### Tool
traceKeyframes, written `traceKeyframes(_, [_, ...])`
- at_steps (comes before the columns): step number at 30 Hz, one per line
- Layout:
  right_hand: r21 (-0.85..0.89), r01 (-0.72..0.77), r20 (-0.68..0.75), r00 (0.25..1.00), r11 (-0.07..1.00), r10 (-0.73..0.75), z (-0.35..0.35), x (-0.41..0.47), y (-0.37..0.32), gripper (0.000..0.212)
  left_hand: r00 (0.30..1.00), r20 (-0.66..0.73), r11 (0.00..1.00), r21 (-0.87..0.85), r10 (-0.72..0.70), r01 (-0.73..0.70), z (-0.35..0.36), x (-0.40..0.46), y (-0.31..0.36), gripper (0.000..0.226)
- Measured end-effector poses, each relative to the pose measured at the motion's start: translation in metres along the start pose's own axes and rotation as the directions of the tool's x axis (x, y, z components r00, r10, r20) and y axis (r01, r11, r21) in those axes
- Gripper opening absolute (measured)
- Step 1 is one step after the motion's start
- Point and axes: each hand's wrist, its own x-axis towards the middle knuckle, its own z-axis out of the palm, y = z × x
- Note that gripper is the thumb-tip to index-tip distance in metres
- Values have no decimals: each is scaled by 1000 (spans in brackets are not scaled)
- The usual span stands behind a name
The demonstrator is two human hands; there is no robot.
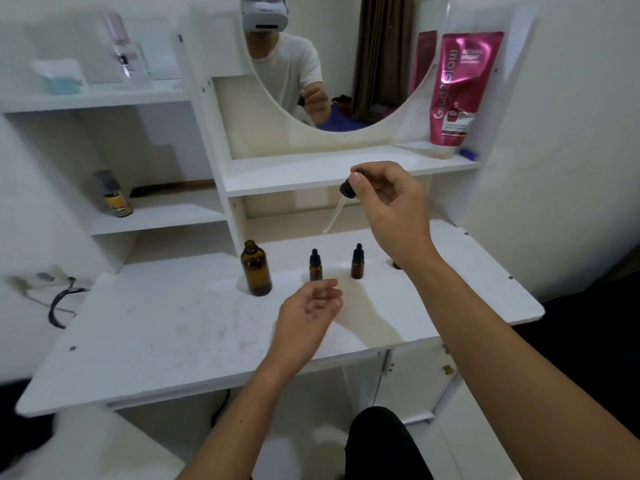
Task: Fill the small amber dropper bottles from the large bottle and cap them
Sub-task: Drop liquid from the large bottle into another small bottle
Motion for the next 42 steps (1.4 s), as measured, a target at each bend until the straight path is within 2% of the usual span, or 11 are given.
traceKeyframes(3, [45, -8, 53, 999, 999, 6, 32, -2, -3, 13, 987, -162, 1000, -30, -6, 1, -39, -5, -6, 30])
traceKeyframes(7, [103, -33, 90, 996, 994, 24, 70, -4, -5, 12, 919, -394, 998, -55, -12, -10, -80, -8, -11, 35])
traceKeyframes(12, [92, -32, 129, 991, 995, 20, 98, -3, -2, 13, 873, -487, 999, -42, -21, 0, -95, 1, -7, 49])
traceKeyframes(15, [46, -20, 146, 989, 999, 14, 107, -3, 2, 16, 878, -478, 1000, -22, 0, -11, -98, 12, -6, 56])
traceKeyframes(19, [-23, 4, 177, 984, 1000, 0, 114, -2, 8, 16, 920, -391, 1000, -19, -1, -7, -100, 26, -9, 63])
traceKeyframes(23, [-88, 27, 268, 963, 996, -2, 122, -3, 11, 12, 936, -352, 999, -26, 26, -38, -101, 32, -12, 51])
traceKeyframes(27, [-177, -45, 366, 924, 983, 109, 130, -8, 21, 11, 935, -355, 999, -23, 27, -37, -103, 33, -14, 46])
traceKeyframes(31, [-207, -108, 353, 919, 972, 177, 133, -12, 26, 5, 935, -353, 999, -1, 40, -44, -103, 35, -17, 46])
traceKeyframes(42, [-297, -18, 290, 951, 955, 107, 143, -18, 36, 6, 937, -344, 998, 26, 61, -56, -104, 35, -19, 46])
